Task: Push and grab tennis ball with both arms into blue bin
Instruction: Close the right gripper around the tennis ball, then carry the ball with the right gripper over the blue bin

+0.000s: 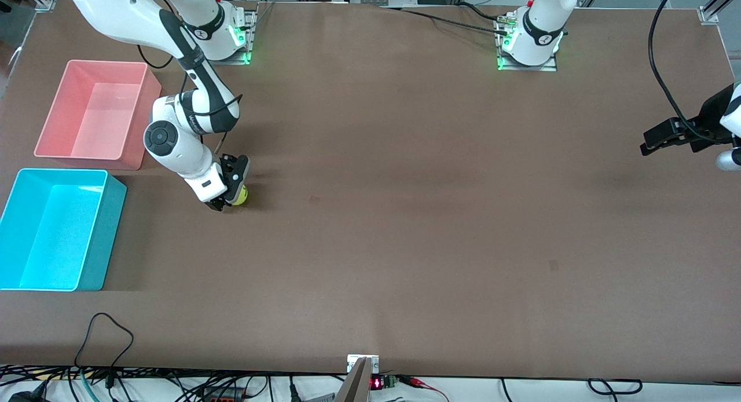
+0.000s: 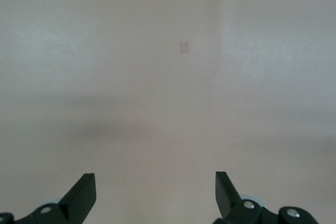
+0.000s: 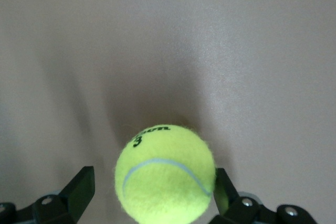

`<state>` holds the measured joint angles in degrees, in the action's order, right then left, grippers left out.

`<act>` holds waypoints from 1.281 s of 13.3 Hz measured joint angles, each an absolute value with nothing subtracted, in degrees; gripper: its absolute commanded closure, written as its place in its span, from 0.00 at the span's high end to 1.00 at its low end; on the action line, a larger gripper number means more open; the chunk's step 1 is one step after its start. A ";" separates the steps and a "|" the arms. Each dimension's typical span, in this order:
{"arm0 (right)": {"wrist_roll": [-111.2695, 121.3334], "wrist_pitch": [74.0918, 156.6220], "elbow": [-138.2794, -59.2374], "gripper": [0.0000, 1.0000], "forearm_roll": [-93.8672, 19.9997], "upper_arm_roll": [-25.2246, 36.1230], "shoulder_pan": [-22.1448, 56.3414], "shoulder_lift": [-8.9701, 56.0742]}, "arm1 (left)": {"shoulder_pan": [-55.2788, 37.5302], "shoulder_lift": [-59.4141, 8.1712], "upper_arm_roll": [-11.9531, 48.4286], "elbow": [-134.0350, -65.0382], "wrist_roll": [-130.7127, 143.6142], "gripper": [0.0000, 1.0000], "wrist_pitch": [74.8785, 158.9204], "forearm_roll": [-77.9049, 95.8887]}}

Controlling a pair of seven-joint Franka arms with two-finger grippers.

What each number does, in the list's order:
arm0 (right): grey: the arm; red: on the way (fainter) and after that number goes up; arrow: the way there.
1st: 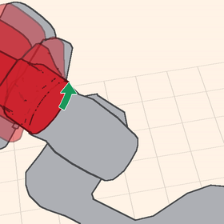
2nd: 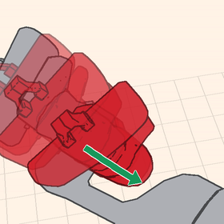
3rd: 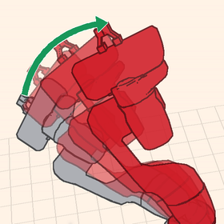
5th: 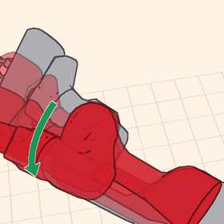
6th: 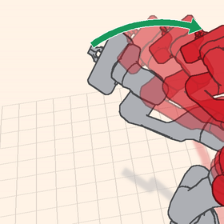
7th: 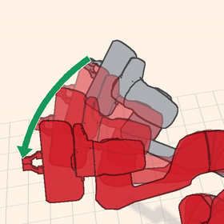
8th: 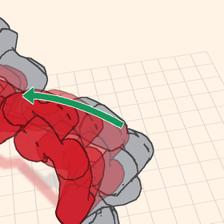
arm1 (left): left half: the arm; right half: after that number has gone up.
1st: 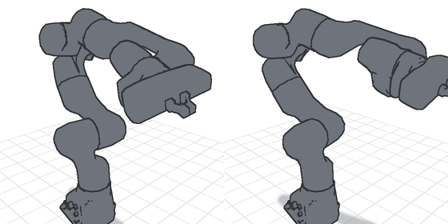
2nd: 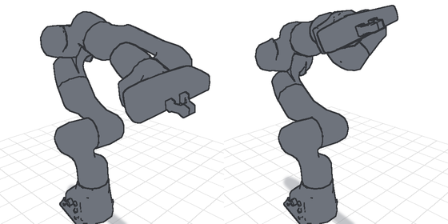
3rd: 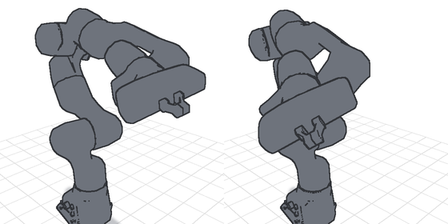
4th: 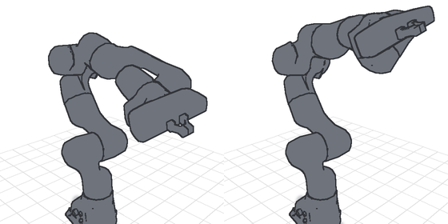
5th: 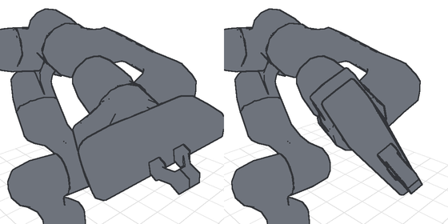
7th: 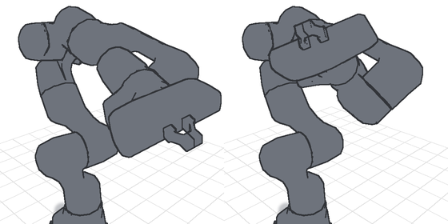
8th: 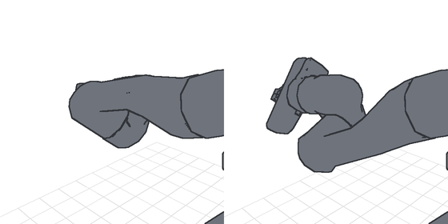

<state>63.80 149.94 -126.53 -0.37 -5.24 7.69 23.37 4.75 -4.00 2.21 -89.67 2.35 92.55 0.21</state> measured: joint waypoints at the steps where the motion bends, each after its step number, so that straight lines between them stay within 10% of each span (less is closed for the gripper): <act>1: 63.82 150.27 -126.53 0.57 -0.37 -5.24 7.69 23.55 | 4.74 -3.99 2.34 -89.67 2.17 1.00 92.56 0.21; 5: 63.82 150.43 -126.41 0.01 -0.36 -5.25 7.69 23.60 | 4.44 -3.99 4.18 -89.66 1.96 1.00 92.53 0.21; 17: 42.40 136.14 -111.15 0.00 -0.77 6.26 0.42 19.60 | 4.74 -3.97 5.33 -89.63 1.99 1.00 92.23 0.21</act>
